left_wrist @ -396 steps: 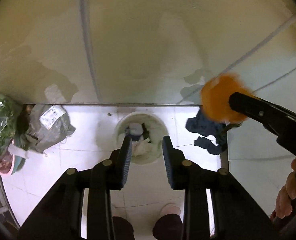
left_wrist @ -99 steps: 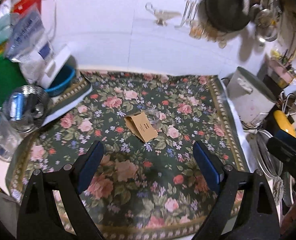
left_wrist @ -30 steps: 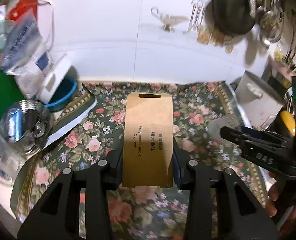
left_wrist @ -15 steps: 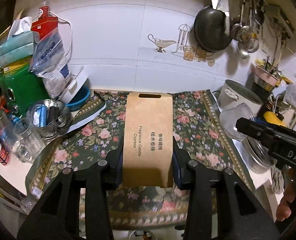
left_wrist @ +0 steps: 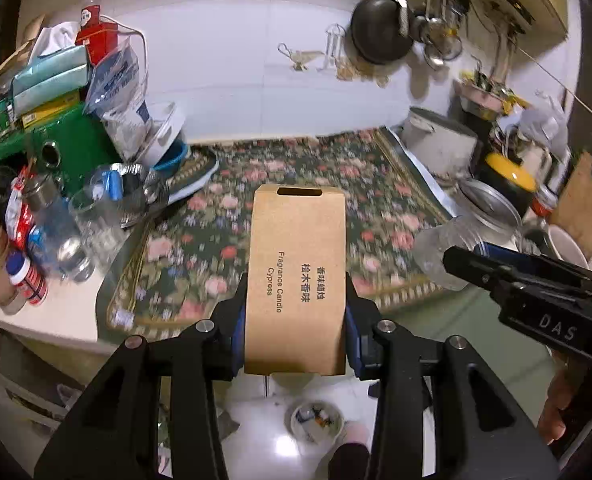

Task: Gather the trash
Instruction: 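Carry the sachet and glass jar down over the bucket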

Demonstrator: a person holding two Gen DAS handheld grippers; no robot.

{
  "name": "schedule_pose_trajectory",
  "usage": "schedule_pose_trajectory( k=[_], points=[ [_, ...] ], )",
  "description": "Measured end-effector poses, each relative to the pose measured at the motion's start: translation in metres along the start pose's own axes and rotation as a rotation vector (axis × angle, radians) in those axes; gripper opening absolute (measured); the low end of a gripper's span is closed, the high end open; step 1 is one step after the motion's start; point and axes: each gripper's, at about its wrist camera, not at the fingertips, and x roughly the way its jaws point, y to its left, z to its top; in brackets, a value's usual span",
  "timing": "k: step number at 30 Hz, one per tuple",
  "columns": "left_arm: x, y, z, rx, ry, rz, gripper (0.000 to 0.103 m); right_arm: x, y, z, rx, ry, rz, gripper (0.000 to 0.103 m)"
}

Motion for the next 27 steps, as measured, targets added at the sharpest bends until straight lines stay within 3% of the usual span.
schedule_pose_trajectory(
  k=[7, 13, 20, 27],
  points=[
    [-0.011, -0.002, -0.049, 0.024, 0.099, -0.028, 0.039, -0.01, 0.008, -0.053, 0.034, 0.087, -0.023, 0.045],
    [0.008, -0.014, -0.09, 0.007, 0.199, -0.034, 0.039, -0.001, -0.003, -0.092, 0.046, 0.181, -0.045, 0.046],
    [0.059, -0.032, -0.142, -0.039, 0.322, -0.018, 0.039, 0.029, -0.041, -0.133, 0.067, 0.273, -0.044, 0.046],
    [0.132, -0.044, -0.221, -0.138, 0.444, 0.01, 0.039, 0.101, -0.09, -0.185, 0.04, 0.389, -0.042, 0.046]
  ],
)
